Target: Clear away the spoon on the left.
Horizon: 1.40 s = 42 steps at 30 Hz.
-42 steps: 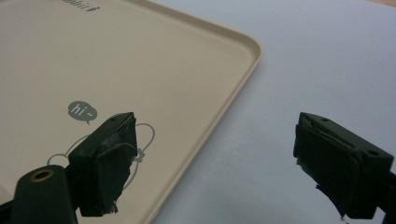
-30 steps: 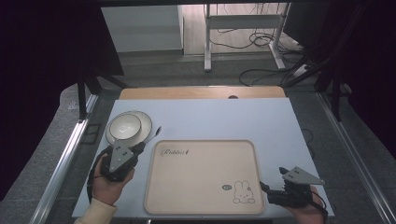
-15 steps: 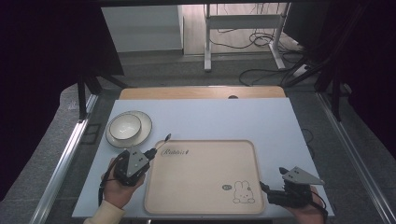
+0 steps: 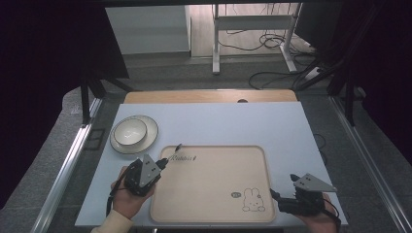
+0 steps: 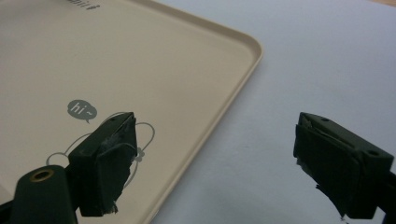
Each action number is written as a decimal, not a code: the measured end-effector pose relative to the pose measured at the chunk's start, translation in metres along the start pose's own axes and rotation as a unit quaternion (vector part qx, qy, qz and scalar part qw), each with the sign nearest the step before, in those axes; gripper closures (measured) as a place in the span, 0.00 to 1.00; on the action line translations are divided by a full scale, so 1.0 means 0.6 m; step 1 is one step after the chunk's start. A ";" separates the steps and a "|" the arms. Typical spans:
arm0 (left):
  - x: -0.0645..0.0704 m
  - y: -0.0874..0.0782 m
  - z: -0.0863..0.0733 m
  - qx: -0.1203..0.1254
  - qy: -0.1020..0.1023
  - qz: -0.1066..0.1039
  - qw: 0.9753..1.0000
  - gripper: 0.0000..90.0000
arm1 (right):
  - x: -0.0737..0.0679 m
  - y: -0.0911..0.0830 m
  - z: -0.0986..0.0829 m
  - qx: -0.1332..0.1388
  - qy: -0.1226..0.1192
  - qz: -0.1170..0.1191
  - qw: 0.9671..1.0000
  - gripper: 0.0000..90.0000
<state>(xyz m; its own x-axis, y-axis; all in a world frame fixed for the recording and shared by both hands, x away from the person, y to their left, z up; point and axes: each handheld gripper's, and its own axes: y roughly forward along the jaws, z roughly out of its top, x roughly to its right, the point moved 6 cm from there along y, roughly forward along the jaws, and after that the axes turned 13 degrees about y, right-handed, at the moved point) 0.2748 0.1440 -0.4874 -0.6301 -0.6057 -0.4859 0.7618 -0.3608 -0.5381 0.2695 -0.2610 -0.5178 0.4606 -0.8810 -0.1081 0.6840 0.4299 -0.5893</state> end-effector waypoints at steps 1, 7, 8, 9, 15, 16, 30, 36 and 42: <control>0.001 0.001 0.000 -0.001 0.000 -0.001 1.000 0.99 | 0.000 0.000 0.000 0.000 0.000 0.000 1.000 0.16; 0.011 0.006 -0.005 -0.012 0.009 -0.006 1.000 0.99 | 0.000 0.000 -0.001 -0.002 0.001 -0.001 1.000 0.16; 0.013 0.007 -0.006 -0.017 0.014 -0.005 1.000 0.99 | 0.000 0.000 -0.001 -0.001 0.001 -0.001 1.000 0.16; 0.016 0.009 -0.007 -0.022 0.020 -0.005 1.000 0.99 | 0.000 0.000 -0.001 -0.001 0.001 -0.001 1.000 0.16; 0.026 0.014 -0.010 -0.036 0.039 -0.006 0.999 0.99 | -0.001 0.001 -0.001 -0.002 0.000 -0.001 1.000 0.16; 0.027 0.016 -0.011 -0.039 0.041 -0.005 0.998 0.99 | -0.001 0.001 -0.001 -0.002 0.000 -0.001 1.000 0.16; 0.062 0.024 -0.015 -0.071 0.086 0.000 0.994 0.95 | -0.003 0.001 -0.002 -0.002 0.000 0.001 1.000 0.16; 0.067 0.026 -0.018 -0.080 0.080 -0.008 0.994 0.95 | -0.002 0.001 -0.002 -0.003 -0.001 0.000 1.000 0.16; 0.072 0.027 -0.021 -0.088 0.076 -0.018 0.993 0.94 | -0.001 0.001 -0.002 -0.005 -0.002 0.000 1.000 0.16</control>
<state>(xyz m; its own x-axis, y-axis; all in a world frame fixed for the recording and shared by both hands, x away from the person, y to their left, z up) 0.2579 0.1208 -0.5260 -0.6819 -0.4759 -0.5555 0.7087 -0.2418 -0.6628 0.2689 -0.2603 -0.5194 0.4627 -0.8803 -0.1050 0.6789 0.4280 -0.5965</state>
